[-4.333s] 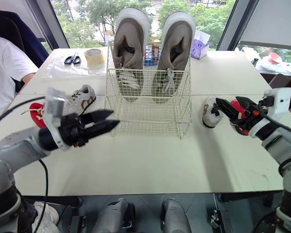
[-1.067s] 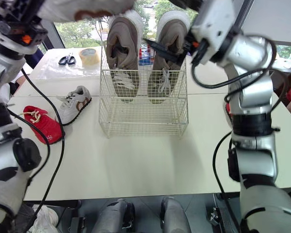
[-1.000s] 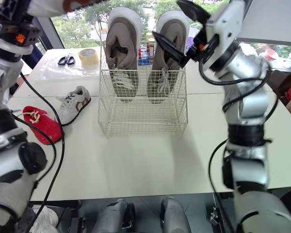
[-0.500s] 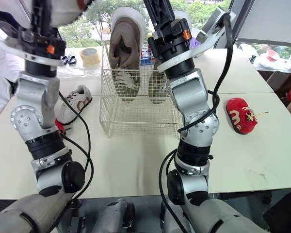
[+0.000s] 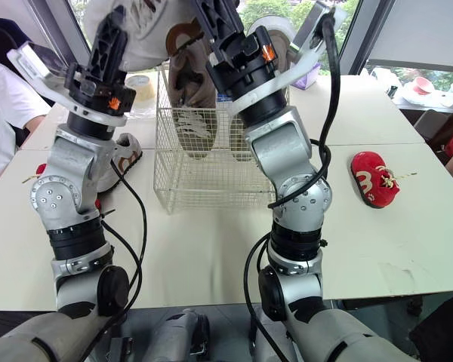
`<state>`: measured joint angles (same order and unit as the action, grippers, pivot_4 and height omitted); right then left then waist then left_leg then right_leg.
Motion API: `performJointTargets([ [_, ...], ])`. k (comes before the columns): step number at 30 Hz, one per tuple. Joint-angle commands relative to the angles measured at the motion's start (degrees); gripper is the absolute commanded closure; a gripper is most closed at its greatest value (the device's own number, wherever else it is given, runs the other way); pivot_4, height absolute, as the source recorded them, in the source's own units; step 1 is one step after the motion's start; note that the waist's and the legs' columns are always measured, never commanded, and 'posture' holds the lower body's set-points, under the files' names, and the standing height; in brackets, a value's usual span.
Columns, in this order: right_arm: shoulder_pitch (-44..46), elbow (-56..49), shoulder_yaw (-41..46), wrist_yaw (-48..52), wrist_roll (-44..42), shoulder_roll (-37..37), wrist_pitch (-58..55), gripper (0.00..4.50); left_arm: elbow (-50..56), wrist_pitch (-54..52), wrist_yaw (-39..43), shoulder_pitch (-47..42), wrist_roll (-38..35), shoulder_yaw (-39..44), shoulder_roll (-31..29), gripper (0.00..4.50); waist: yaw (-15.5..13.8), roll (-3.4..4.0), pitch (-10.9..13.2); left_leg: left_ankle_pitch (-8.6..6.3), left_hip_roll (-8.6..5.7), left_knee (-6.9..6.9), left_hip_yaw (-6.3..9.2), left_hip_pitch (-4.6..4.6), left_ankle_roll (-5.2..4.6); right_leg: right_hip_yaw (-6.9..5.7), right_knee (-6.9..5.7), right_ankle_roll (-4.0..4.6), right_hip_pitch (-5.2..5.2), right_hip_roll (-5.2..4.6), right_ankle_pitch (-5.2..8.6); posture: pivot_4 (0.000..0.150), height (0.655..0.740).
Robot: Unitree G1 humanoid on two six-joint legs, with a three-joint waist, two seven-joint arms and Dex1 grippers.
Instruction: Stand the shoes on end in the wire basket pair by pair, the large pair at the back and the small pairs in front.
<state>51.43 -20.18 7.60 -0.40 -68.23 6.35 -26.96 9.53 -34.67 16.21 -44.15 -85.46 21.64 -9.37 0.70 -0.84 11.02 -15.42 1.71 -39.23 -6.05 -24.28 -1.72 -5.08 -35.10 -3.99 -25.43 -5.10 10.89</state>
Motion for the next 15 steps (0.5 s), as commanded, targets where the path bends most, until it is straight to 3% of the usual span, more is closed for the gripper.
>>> performJointTargets([
  [1,1.5,-4.8,-2.2,-0.7,-0.6,2.1,1.5,0.04,1.9,0.0,0.1,0.3,0.2,-0.9,-0.6,4.23,0.0,0.0,0.0,0.0,0.0,0.0,0.0,0.0,0.0,0.0,0.0,0.0,-0.01,0.0,0.0,0.15,0.74],
  [4,0.8,-6.7,-4.1,-1.9,0.0,3.8,1.8,0.79,1.9,0.2,0.2,0.3,0.7,-1.4,-0.8,4.23,0.0,0.0,0.0,0.0,0.01,0.0,0.01,0.0,0.0,0.0,0.01,0.0,-0.01,0.01,0.0,0.15,0.74],
  [8,0.4,-8.9,-6.7,-3.3,1.5,5.5,2.3,2.6,1.8,0.1,0.3,0.4,1.8,-1.9,-1.3,4.23,0.0,0.01,0.0,-0.01,0.01,0.0,0.01,-0.01,-0.01,0.0,0.03,0.0,-0.01,0.0,0.0,0.15,0.74],
  [11,1.3,-4.9,-2.9,-0.6,-0.7,2.5,2.3,3.71,2.6,-0.5,0.4,1.1,3.4,-3.0,-2.2,4.23,0.0,0.01,0.0,-0.01,0.01,0.0,0.02,-0.01,-0.02,0.0,0.06,0.01,-0.02,0.01,0.01,0.15,0.74],
  [13,1.7,-3.4,-1.7,0.5,-1.1,1.3,2.2,3.86,2.9,-0.8,0.0,1.5,4.3,-3.4,-3.0,4.23,0.0,0.01,0.0,-0.01,0.0,0.0,0.02,-0.01,-0.02,0.0,0.06,0.01,-0.01,0.01,0.01,0.15,0.74],
  [15,1.9,-3.1,-1.6,0.8,-1.0,0.8,2.1,3.86,3.8,-1.7,-0.1,2.3,4.0,-3.5,-3.9,3.21,0.0,0.01,0.0,-0.01,0.0,0.0,0.01,0.0,-0.02,0.0,0.1,0.01,-0.01,0.0,0.01,0.15,0.74],
])
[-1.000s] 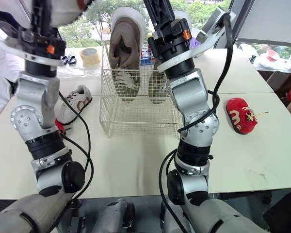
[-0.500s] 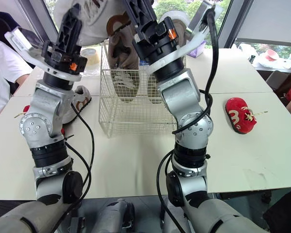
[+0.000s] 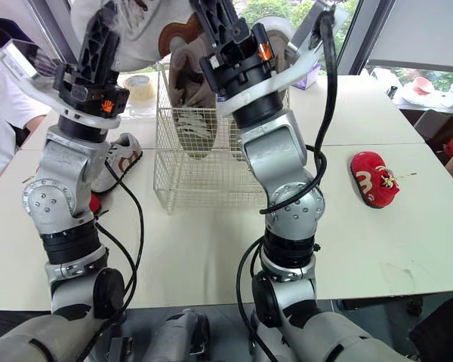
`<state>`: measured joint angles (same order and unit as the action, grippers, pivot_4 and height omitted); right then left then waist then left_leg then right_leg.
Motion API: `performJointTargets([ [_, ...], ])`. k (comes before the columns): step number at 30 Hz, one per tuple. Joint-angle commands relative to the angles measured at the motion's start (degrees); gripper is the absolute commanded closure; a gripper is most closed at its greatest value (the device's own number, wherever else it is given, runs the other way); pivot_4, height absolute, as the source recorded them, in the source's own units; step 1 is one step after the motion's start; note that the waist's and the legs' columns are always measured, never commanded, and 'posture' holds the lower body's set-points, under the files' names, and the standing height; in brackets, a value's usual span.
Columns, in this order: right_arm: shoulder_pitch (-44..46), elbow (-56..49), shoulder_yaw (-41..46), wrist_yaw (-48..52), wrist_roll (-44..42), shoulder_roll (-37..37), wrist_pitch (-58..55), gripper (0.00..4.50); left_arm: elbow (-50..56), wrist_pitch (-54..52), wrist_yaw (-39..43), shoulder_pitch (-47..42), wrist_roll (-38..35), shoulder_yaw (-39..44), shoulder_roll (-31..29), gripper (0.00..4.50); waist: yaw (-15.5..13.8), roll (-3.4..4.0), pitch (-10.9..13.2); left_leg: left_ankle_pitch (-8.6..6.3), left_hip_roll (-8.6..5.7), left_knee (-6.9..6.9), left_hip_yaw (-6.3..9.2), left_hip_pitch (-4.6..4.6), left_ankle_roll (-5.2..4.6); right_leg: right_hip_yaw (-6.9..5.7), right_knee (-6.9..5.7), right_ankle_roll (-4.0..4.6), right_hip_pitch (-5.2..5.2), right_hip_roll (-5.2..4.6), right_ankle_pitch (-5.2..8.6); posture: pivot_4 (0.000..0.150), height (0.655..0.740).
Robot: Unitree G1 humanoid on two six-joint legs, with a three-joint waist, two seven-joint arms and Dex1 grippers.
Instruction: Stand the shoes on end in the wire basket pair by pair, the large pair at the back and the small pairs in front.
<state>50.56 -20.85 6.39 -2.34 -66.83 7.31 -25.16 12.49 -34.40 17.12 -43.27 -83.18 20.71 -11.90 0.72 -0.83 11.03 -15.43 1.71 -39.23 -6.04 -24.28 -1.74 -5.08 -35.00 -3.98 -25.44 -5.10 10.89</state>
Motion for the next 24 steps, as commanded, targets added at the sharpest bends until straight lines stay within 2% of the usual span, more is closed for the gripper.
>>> performJointTargets([
  [1,3.0,-2.5,-0.3,2.9,-2.2,-0.4,0.3,3.86,1.9,-2.7,-1.4,2.3,0.9,-2.5,-2.2,2.9,0.0,0.01,0.0,0.0,0.01,0.02,0.01,0.0,0.0,0.0,0.0,0.0,-0.01,0.01,0.0,0.15,0.74],
  [6,4.5,-2.3,1.3,2.3,-3.2,-0.2,1.7,3.86,7.7,-3.9,-5.2,7.8,-3.6,-1.1,-4.7,0.25,0.2,0.02,0.0,0.0,0.06,0.08,0.0,-0.03,0.01,0.01,-0.06,0.0,-0.07,0.02,0.0,0.15,0.74],
  [7,4.8,-2.2,2.2,1.8,-4.5,0.3,2.3,3.86,9.6,-4.0,-6.3,9.5,-4.7,-0.9,-5.3,0.06,0.2,0.02,0.0,0.0,0.07,0.08,0.0,-0.03,0.01,0.01,-0.06,0.0,-0.08,0.02,0.0,0.15,0.74],
  [10,6.2,-1.9,4.7,1.2,-6.8,-1.5,2.5,3.86,15.5,-4.6,-10.5,15.3,-4.8,-1.0,-8.4,0.06,0.3,0.07,0.0,0.0,0.08,0.08,0.01,-0.02,0.02,0.02,-0.05,0.0,-0.08,0.01,0.0,0.15,0.74],
  [13,8.1,-1.0,8.4,4.0,-7.6,-10.0,0.7,3.86,20.0,-4.9,-15.2,19.8,-0.4,-1.4,-12.5,0.06,-0.3,0.05,0.0,0.0,0.04,0.07,0.02,-0.04,0.02,0.01,0.0,0.02,-0.09,-0.02,0.01,0.15,0.74],
  [14,8.8,-0.2,10.0,6.9,-8.4,-15.1,-1.1,3.86,21.7,-5.0,-16.4,21.3,2.6,-1.7,-14.4,0.06,-0.4,0.05,0.0,-0.01,0.0,0.06,0.04,-0.05,0.01,0.01,0.01,0.03,-0.08,-0.04,0.01,0.15,0.74],
  [17,9.8,4.6,11.3,18.7,-6.7,-31.8,-7.7,3.86,25.1,-4.7,-19.9,23.8,7.1,-2.2,-17.5,0.06,-0.9,0.04,0.0,-0.08,-0.12,0.05,0.03,-0.07,-0.12,0.02,0.11,0.2,-0.06,-0.15,0.11,0.15,0.74],
  [20,11.0,17.9,11.0,33.9,-1.5,-41.7,-8.5,3.86,27.5,-5.5,-19.1,25.2,8.7,-3.2,-20.7,0.06,-0.8,0.03,0.0,-0.14,-0.11,0.06,-0.06,-0.04,-0.2,0.05,0.18,0.22,-0.05,-0.15,0.12,0.15,0.74],
  [22,11.9,25.2,5.0,49.4,8.8,-52.4,-7.2,3.86,29.2,-6.7,-18.1,27.5,8.0,-2.6,-23.8,0.06,-0.8,0.14,0.1,-0.14,-0.05,0.06,-0.1,-0.02,-0.19,0.07,0.22,0.22,-0.04,-0.09,0.13,0.15,0.74],
  [24,12.6,30.2,0.1,59.4,16.3,-58.2,-4.9,3.86,29.7,-7.1,-16.4,29.3,7.9,-2.6,-25.8,0.06,-0.8,0.2,0.1,-0.14,-0.04,0.14,-0.14,-0.03,-0.2,0.1,0.28,0.3,-0.1,-0.08,0.18,0.15,0.74],
])
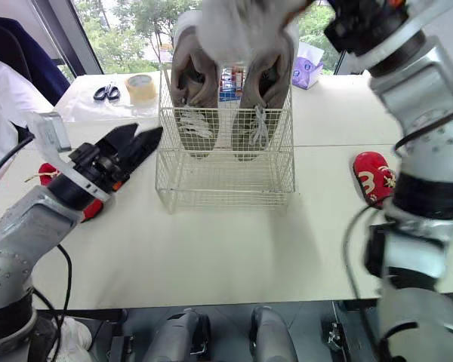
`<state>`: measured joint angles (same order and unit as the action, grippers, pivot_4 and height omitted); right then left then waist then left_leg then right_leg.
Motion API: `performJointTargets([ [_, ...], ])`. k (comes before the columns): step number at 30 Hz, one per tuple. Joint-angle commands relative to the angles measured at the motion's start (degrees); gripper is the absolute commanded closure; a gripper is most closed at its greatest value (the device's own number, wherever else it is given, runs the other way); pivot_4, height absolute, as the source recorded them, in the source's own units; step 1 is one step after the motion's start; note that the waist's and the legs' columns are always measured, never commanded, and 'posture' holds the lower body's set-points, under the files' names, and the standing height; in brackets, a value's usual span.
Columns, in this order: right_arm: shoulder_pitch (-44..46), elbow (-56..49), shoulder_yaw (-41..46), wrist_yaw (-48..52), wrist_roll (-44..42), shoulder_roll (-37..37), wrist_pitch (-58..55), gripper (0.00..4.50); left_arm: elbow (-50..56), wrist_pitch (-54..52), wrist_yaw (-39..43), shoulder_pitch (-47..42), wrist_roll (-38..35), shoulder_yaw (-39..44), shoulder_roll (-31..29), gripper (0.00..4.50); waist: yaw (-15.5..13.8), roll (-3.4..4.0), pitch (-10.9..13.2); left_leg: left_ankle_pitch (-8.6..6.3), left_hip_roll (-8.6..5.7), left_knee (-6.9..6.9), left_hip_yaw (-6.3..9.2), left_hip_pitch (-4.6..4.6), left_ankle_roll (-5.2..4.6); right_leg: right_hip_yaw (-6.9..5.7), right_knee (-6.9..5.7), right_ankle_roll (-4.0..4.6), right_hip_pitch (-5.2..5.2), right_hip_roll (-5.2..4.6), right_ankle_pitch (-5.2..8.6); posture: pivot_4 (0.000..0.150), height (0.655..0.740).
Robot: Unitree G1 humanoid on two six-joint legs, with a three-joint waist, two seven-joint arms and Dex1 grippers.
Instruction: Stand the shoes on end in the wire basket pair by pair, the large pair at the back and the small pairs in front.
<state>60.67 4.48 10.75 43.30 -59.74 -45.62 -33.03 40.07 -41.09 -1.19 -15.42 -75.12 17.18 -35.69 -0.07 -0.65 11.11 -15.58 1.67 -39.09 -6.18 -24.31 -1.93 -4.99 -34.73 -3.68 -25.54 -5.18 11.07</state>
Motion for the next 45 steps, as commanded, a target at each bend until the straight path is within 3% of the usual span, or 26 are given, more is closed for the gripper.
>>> performJointTargets([
  [1,3.0,6.3,-5.2,16.1,10.8,-5.8,3.7,3.86,2.1,-0.2,2.5,2.0,-0.3,0.9,-2.5,0.06,0.0,0.02,0.0,0.0,0.04,0.04,0.01,-0.02,0.0,0.0,0.07,0.04,-0.02,0.04,0.03,0.15,0.74],
  [11,5.4,18.3,-10.4,32.9,24.7,-4.2,11.2,3.86,0.7,0.1,5.0,2.6,-1.1,-0.5,-2.8,0.06,0.5,0.04,0.0,0.01,0.11,0.04,-0.01,-0.11,0.04,-0.01,0.36,-0.1,0.04,0.12,-0.08,0.15,0.74],
  [20,7.2,31.0,-12.4,39.6,33.1,2.2,18.0,3.86,-1.4,0.4,7.4,3.5,0.6,0.4,-3.5,0.06,0.6,0.04,0.0,0.02,0.1,0.0,-0.03,-0.09,0.07,-0.02,0.4,-0.05,0.1,0.12,-0.13,0.15,0.74],
  [28,8.7,38.4,-11.5,42.2,37.4,4.0,22.0,0.11,-1.9,0.2,7.4,4.1,1.4,0.7,-3.5,0.0,0.7,0.05,0.0,0.22,0.1,0.0,-0.04,-0.11,0.41,-0.02,0.4,-0.09,0.09,0.11,-0.15,0.15,0.74],
  [34,7.4,30.8,-8.3,42.9,34.2,1.7,14.1,0.01,-2.5,-0.2,7.8,5.0,1.1,1.9,-4.4,0.0,0.7,0.06,0.0,0.22,0.12,0.02,-0.04,-0.1,0.43,-0.03,0.38,-0.1,0.07,0.11,-0.16,0.15,0.74],
  [39,3.8,12.7,-1.0,36.8,24.3,-1.6,-2.7,0.01,-4.6,-0.4,9.6,4.9,-0.9,6.0,-7.5,0.0,0.5,0.07,0.0,0.2,0.12,0.02,0.01,-0.12,0.44,-0.06,0.37,-0.1,0.05,0.05,-0.15,0.15,0.74],
  [42,2.0,6.3,3.0,30.9,22.1,-2.6,-5.9,0.01,-8.3,-1.2,8.7,2.7,-2.5,9.0,-10.5,0.0,0.6,0.06,0.0,0.04,0.11,0.03,0.02,-0.11,0.19,-0.08,0.38,0.09,0.05,-0.04,-0.06,0.15,0.74],
  [45,1.1,2.3,6.4,27.4,19.7,-5.6,-10.4,0.01,-16.5,-4.4,7.2,-2.2,2.6,9.7,-17.7,0.0,0.4,0.07,0.0,0.0,0.1,0.03,0.06,-0.12,0.17,-0.16,0.4,0.15,0.05,-0.13,-0.07,0.15,0.74],
])
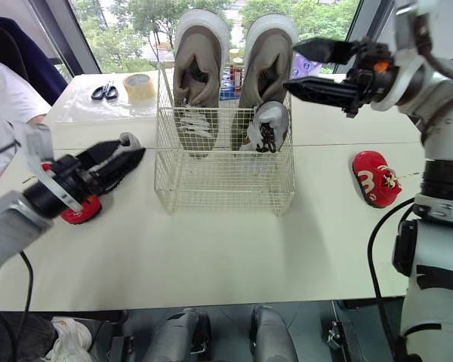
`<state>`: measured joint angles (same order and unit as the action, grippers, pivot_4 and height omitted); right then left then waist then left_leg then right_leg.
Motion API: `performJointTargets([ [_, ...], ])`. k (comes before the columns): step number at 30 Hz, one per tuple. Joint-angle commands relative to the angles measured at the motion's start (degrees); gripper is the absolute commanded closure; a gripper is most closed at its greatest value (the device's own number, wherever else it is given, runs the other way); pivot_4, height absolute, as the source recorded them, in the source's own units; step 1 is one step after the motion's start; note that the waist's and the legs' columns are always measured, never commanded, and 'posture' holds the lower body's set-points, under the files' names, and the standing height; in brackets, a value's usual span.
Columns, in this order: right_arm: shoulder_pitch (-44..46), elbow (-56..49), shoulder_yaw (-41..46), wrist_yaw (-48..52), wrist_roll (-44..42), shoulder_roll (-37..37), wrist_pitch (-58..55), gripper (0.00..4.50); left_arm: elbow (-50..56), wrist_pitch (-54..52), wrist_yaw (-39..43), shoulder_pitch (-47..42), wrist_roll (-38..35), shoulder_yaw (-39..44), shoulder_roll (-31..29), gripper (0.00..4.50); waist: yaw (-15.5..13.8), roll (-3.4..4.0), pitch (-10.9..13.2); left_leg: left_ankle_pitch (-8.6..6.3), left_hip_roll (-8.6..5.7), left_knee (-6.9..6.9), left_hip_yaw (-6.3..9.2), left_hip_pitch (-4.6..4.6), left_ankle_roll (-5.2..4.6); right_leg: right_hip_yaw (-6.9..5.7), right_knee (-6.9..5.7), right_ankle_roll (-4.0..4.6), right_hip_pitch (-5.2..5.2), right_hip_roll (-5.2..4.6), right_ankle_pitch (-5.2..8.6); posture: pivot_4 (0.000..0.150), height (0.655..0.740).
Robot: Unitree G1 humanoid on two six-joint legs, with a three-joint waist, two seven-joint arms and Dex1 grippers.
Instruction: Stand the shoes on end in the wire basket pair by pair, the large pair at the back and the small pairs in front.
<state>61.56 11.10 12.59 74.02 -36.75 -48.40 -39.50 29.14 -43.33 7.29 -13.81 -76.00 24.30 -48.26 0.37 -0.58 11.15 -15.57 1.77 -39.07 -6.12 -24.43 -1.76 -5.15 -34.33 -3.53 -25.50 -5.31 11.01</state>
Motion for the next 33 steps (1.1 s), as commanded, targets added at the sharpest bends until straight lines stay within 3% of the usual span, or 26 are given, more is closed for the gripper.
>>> performJointTargets([
  [1,0.2,-6.3,5.8,-3.9,-6.9,-3.6,-8.4,0.01,-8.8,-4.4,-0.4,-5.5,5.4,1.5,-8.7,0.0,0.0,0.02,0.0,-0.01,-0.03,0.01,-0.01,0.0,0.0,-0.01,-0.01,0.0,-0.01,0.07,0.0,0.15,0.74],
  [4,-2.5,-15.2,7.4,-4.7,-18.6,-3.6,-19.6,0.01,-17.3,-8.6,4.4,-10.9,10.5,-3.2,-15.8,0.0,0.2,0.04,0.0,-0.02,-0.02,0.06,-0.05,-0.02,-0.07,0.0,-0.01,-0.01,-0.06,0.13,0.0,0.15,0.74],
  [8,-10.7,-27.7,4.5,-7.7,-23.6,-2.3,-23.3,0.01,-35.2,-14.0,14.1,-26.8,16.3,-11.2,-17.9,0.0,0.2,-0.04,0.0,-0.03,0.05,0.12,-0.07,0.0,-0.07,-0.02,-0.04,-0.23,-0.07,0.21,-0.12,0.15,0.74],
  [12,-18.6,-36.7,-2.1,-8.2,-20.6,-4.1,-21.7,0.01,-52.4,-14.1,29.3,-44.7,35.1,-30.2,-18.5,0.0,-0.7,-0.08,0.0,0.01,0.02,0.06,-0.12,-0.02,-0.04,-0.03,-0.03,-0.25,-0.05,0.26,-0.12,0.15,0.74],
  [16,-22.3,-39.9,-2.1,-10.6,-21.3,-3.8,-20.3,0.01,-74.2,-2.7,41.7,-59.0,52.4,-41.4,-12.5,0.0,-1.2,-0.1,0.0,-0.01,-0.03,0.0,-0.37,-0.05,-0.08,0.03,-0.01,-0.25,-0.09,0.27,-0.11,0.15,0.74],
  [20,-25.1,-42.9,-0.7,-14.9,-24.3,-3.1,-21.0,0.01,-92.1,8.1,46.9,-66.9,62.1,-43.3,-4.8,0.0,-1.3,-0.22,0.0,-0.05,0.04,-0.05,-0.31,-0.18,-0.16,0.04,0.01,-0.24,-0.18,0.24,-0.11,0.15,0.74],
  [24,-26.2,-43.5,0.1,-18.7,-25.7,-3.3,-20.9,0.01,-101.7,14.8,45.2,-68.0,67.0,-40.7,1.8,0.0,-1.2,-0.25,-0.1,-0.04,0.02,-0.22,-0.29,-0.76,-0.21,0.09,-0.16,-0.28,-0.81,0.18,-0.14,0.15,0.74],
  [27,-26.1,-43.8,-0.1,-21.1,-26.2,-4.0,-21.0,0.01,-105.8,18.0,37.4,-64.6,70.2,-38.7,6.9,0.0,-1.1,-0.26,-0.1,0.09,0.01,-0.64,-0.32,-1.0,0.0,0.09,-0.74,-0.39,-1.09,0.17,-0.14,0.15,0.74],
  [30,-26.4,-45.0,1.0,-23.6,-28.9,-4.6,-21.9,0.0,-107.1,19.4,34.1,-62.5,72.9,-36.9,9.2,0.86,-0.9,-0.3,0.0,-0.08,0.03,-0.74,-0.27,-0.97,-0.29,0.1,-0.81,-0.42,-1.09,0.16,-0.12,0.15,0.74],
  [33,-27.4,-45.9,2.6,-26.0,-31.5,-5.9,-22.4,0.0,-107.5,19.8,32.3,-61.6,74.2,-34.2,10.4,2.38,-1.1,-0.38,0.0,-0.13,0.07,-0.86,-0.18,-1.0,-0.36,0.09,-0.9,-0.42,-1.08,0.17,-0.12,0.15,0.74],
])
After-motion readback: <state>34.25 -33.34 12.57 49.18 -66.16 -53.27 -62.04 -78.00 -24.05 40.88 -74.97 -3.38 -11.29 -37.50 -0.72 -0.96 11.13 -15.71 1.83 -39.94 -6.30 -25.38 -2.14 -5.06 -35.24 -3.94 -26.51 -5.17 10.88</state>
